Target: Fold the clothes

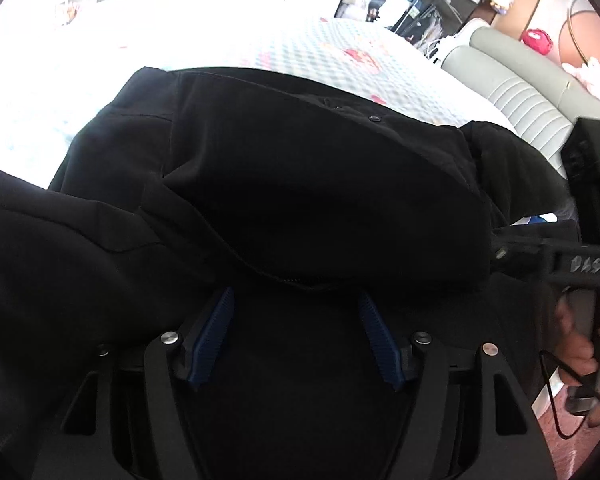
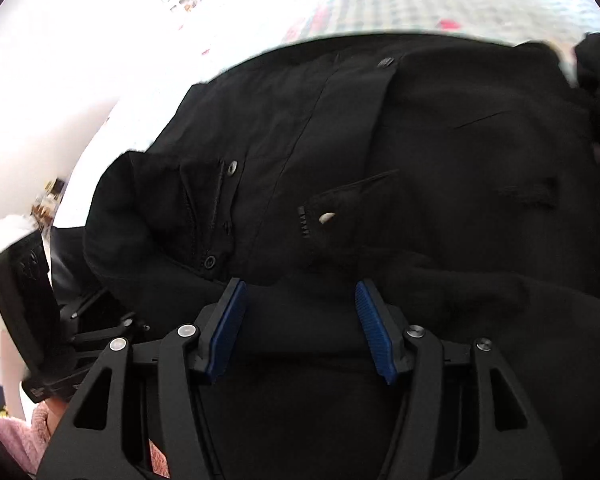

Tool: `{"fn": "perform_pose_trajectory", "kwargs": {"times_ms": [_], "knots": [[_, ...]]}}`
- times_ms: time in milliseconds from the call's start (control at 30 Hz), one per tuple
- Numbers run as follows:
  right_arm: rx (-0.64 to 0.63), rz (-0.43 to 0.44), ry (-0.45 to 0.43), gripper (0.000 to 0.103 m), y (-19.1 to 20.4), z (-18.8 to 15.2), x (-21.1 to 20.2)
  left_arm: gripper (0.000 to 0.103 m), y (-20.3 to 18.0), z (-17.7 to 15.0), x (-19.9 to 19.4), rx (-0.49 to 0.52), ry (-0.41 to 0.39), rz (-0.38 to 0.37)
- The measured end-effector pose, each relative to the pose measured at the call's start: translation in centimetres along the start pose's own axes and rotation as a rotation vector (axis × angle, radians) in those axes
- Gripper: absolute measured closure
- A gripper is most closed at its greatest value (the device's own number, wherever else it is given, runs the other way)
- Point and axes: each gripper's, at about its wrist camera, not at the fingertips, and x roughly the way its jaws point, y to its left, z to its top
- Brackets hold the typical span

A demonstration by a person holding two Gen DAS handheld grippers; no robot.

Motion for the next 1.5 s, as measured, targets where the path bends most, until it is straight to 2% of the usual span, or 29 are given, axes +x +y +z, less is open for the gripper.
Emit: {"fn": "perform_pose_trajectory", "kwargs": {"times_ms": [100,167,233,333,400,467,533,567,667,767,900,933,967,1000,1033,1067,1167,1233,1300,1333,1400,1433,1500], "knots": [[0.011,-0.15,-0.1,0.044,-0.3,-0.7,-2.4,0.036,-0.1,0.2,-0.6,-0.003,-0.041,0.006],[0.042,-0.231,-0.09,0.04,-1.8,-0.4,-2.3,0.035,-0.2,0.7,-1.2,0.005,-0.075,0.009],[0.068,-0.261,-0.054,0.041,-3.8,0.2,-1.8,0.035,-0.4,2.2,-1.5,0.029,-0.072,0.013],[0.104,-0.136,-0.116,0.041,-5.0,0.4,-3.3,0.034,-0.4,3.8,-2.1,0.056,-0.097,0.023],[0.073,-0.042,-0.153,0.038,-4.2,1.2,-3.8,0.032,0.0,4.5,-2.0,0.047,-0.113,0.015],[-0.002,0.019,-0.088,0.029,-2.9,1.8,-2.4,0.03,0.4,3.9,-1.1,0.016,-0.098,0.018],[-0.091,0.05,-0.011,0.028,-1.6,2.0,-0.4,0.029,0.8,3.1,0.0,-0.007,-0.081,0.027],[-0.146,0.028,0.022,0.028,-1.1,1.7,1.2,0.029,0.9,2.8,0.7,-0.012,-0.075,0.035],[-0.136,-0.041,0.047,0.033,-2.0,1.0,4.2,0.028,1.0,2.2,1.6,-0.015,-0.049,0.054],[-0.099,-0.134,-0.017,0.045,-2.6,0.6,3.7,0.028,1.0,1.7,1.2,-0.005,-0.053,0.051],[-0.04,-0.228,-0.118,0.046,-3.6,0.0,2.3,0.028,1.3,2.4,1.5,-0.015,-0.053,0.027],[-0.021,-0.27,-0.151,0.053,-3.8,0.0,1.6,0.028,1.4,2.3,1.2,-0.02,-0.058,0.023],[-0.009,-0.348,-0.194,0.068,-3.9,0.0,0.8,0.028,1.5,2.2,1.0,-0.026,-0.063,0.018],[0.01,-0.405,-0.246,0.07,-4.1,0.0,-0.1,0.028,1.6,2.3,1.0,-0.03,-0.064,0.013],[0.042,-0.401,-0.289,0.07,-4.7,0.1,-1.3,0.028,1.6,2.4,1.1,-0.033,-0.065,0.008],[0.062,-0.352,-0.289,0.07,-5.2,0.2,-2.0,0.028,1.7,2.6,1.2,-0.037,-0.065,0.003],[0.079,-0.187,-0.23,0.066,-6.0,0.5,-3.3,0.028,1.8,3.1,1.5,-0.046,-0.067,-0.012],[0.04,-0.076,-0.175,0.064,-5.2,0.4,-3.5,0.028,1.6,3.1,1.5,-0.04,-0.068,-0.007],[0.004,0.02,-0.108,0.057,-4.5,0.1,-3.3,0.028,1.6,3.0,1.4,-0.04,-0.068,-0.003],[-0.009,0.029,-0.078,0.047,-4.5,0.6,-2.5,0.028,1.6,2.9,1.4,-0.042,-0.068,-0.003],[-0.019,-0.001,-0.024,0.043,-5.2,2.0,-0.5,0.028,1.7,2.9,1.4,-0.046,-0.066,-0.004],[0.0,-0.012,-0.007,0.044,-5.9,2.4,0.2,0.028,1.8,2.9,1.4,-0.048,-0.066,-0.004],[0.046,-0.02,0.02,0.058,-7.0,3.1,1.3,0.028,1.9,2.9,1.4,-0.051,-0.066,-0.006]]}}
